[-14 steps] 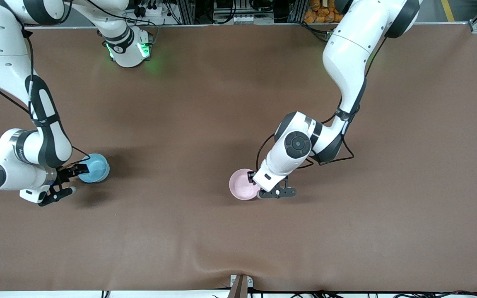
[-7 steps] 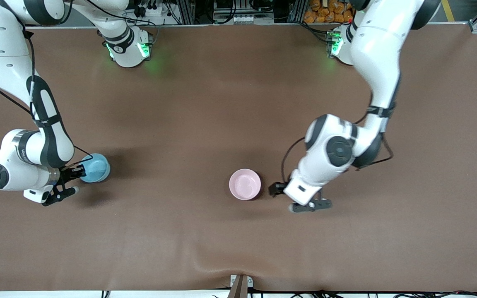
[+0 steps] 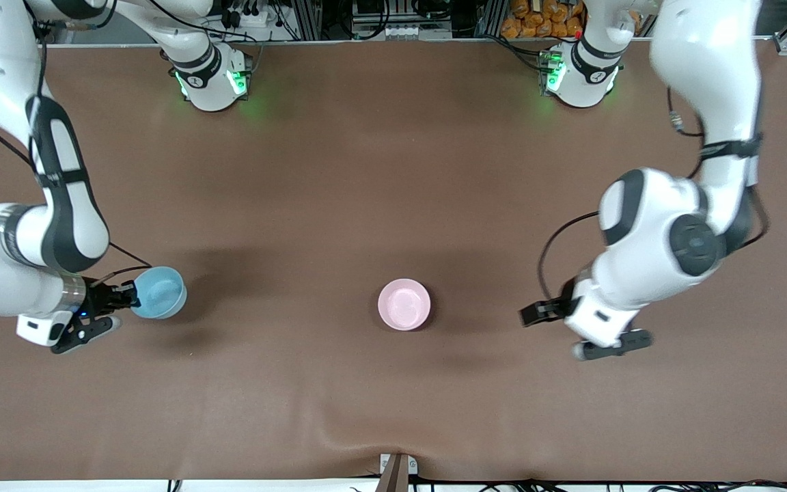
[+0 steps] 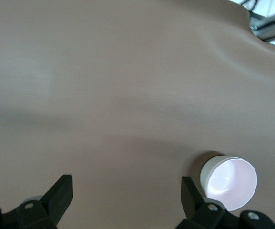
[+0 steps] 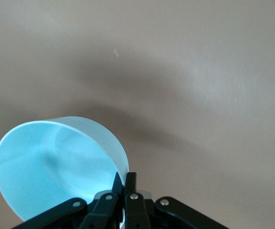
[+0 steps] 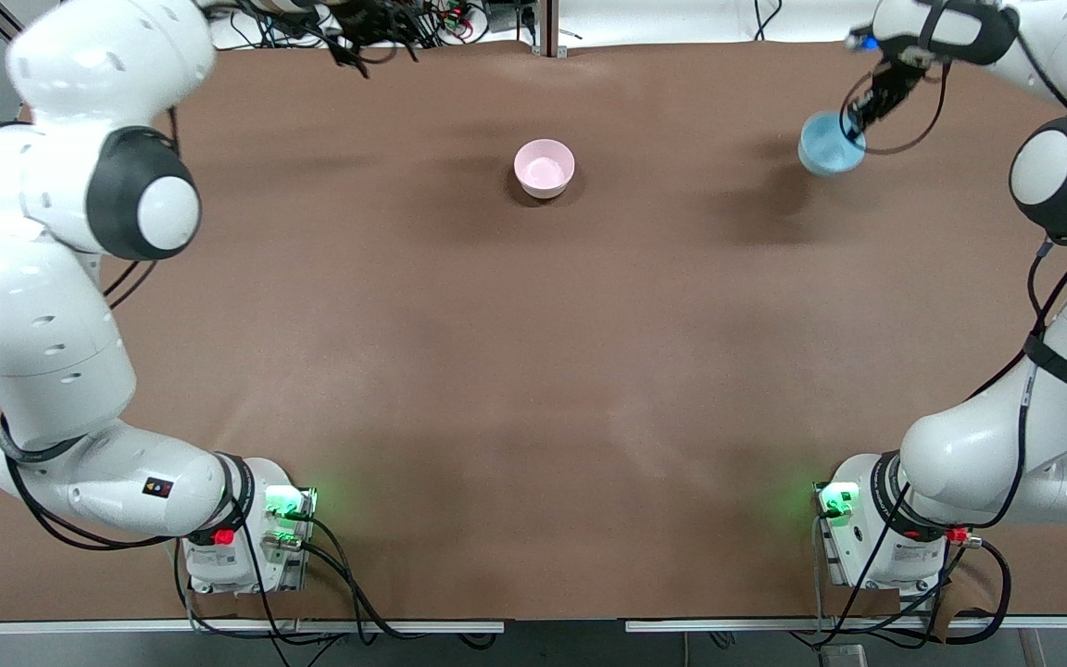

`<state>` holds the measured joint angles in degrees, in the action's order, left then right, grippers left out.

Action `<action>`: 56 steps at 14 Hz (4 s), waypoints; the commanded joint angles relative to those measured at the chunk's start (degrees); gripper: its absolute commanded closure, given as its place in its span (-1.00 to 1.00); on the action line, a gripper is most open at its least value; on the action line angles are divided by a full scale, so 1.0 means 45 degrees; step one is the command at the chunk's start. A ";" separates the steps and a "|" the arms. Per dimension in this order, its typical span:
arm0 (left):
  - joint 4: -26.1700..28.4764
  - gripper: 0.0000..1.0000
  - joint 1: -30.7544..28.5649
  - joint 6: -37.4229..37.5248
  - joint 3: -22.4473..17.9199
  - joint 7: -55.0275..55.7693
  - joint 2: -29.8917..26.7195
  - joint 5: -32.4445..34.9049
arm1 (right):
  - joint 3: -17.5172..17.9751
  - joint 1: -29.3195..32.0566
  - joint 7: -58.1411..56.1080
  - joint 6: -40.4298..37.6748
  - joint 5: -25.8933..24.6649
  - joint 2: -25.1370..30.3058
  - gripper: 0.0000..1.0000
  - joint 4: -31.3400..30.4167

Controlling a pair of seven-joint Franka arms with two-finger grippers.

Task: Stack pink and blue bowls on white bowl
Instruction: 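Release the pink bowl and withdraw the left gripper, then carry the blue bowl with the right gripper over the pink bowl, then lower the blue bowl into the pink bowl and open the right gripper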

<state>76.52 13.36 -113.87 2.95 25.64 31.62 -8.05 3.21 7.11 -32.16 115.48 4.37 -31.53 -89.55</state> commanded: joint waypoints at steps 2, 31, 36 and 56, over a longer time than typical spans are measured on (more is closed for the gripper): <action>0.0203 -1.00 -0.1093 0.1493 0.0243 -0.0966 -0.1261 0.0656 | 0.0321 -0.1147 0.2293 -0.1888 0.0569 0.0269 1.00 0.1013; 0.2605 -1.00 -0.2598 0.6476 -0.0929 -0.5502 -0.7612 0.1222 | -0.0011 -0.8514 1.9198 0.3791 0.2095 -0.3695 1.00 0.3358; 0.2547 -1.00 -0.2619 0.6456 -0.0910 -0.5502 -0.7436 0.1281 | 0.0028 -0.8612 1.9257 0.3810 0.2212 -0.3813 1.00 0.3300; 0.2059 -1.00 -0.2598 0.6456 -0.0890 -0.5541 -0.7202 0.1300 | -0.0050 -0.8984 2.0078 0.3811 0.1978 -0.3696 -1.00 0.3358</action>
<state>87.15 1.51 -84.89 -1.32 0.21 -1.44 -3.54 2.97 -33.54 57.38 133.09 14.37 -47.75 -76.23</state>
